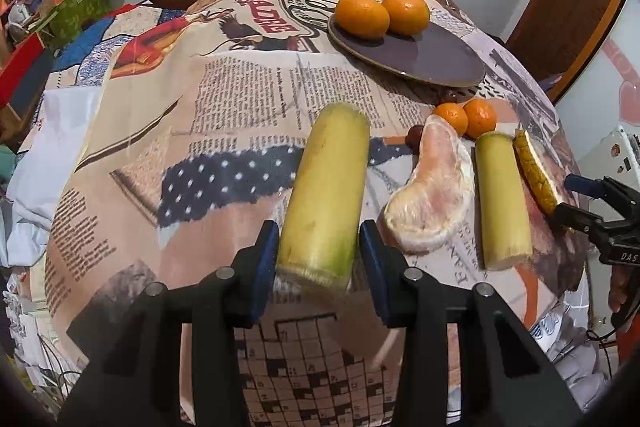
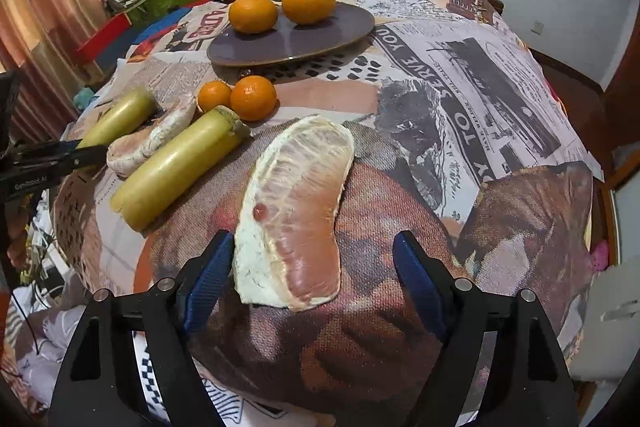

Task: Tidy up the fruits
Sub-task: 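Grasp the yellow cylinder with the left tool while the right tool grasps the pomelo segment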

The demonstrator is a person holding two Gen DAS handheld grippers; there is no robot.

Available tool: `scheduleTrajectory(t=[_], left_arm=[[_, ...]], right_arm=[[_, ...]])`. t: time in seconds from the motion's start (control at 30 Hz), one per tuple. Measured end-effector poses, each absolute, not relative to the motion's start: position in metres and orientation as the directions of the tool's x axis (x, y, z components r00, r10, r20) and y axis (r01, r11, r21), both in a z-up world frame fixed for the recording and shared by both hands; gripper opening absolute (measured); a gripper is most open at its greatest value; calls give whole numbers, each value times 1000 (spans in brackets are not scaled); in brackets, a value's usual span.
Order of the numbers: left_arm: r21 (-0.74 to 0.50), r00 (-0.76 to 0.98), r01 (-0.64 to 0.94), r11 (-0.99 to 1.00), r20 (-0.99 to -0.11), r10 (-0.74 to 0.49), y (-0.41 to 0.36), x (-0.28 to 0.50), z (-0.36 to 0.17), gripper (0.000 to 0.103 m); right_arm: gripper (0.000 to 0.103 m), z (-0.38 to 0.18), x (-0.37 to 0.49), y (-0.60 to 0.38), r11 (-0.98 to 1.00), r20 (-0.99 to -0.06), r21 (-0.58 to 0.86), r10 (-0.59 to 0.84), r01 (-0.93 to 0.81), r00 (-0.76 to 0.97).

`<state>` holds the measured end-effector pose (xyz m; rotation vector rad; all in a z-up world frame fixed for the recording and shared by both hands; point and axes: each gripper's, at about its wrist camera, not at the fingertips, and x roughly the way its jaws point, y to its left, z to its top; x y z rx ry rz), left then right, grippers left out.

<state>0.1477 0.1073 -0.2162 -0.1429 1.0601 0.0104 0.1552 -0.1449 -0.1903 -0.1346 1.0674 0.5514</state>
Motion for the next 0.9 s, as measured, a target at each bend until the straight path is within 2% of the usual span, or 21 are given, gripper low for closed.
scheduleTrajectory(t=[0.17, 0.27, 0.3, 0.4, 0.5, 0.67, 0.9], left_arm=[[-117, 479, -63, 991, -875, -72, 108, 168, -219, 42], [-109, 484, -62, 992, -872, -65, 106, 176, -222, 42], [-107, 489, -64, 992, -870, -63, 106, 178, -222, 42], [-94, 503, -64, 994, -863, -49, 104, 182, -224, 42], [-74, 513, -61, 995, -858, -33, 100, 184, -224, 42], [-109, 515, -78, 991, -855, -54, 105, 183, -219, 39], [-127, 589, -92, 988, -806, -48, 107, 172, -188, 38]], right_arm=[[79, -192, 164, -134, 855, -851, 185, 386, -484, 357], [73, -198, 169, -127, 862, -855, 180, 375, -474, 359], [71, -199, 170, -126, 867, -854, 171, 367, -467, 368], [52, -197, 169, -124, 863, -849, 173, 374, -474, 372], [51, -197, 170, -126, 862, -847, 187, 385, -471, 368], [50, -194, 170, -130, 860, -838, 212, 405, -465, 366], [50, -177, 169, -132, 857, -813, 213, 422, -469, 402]])
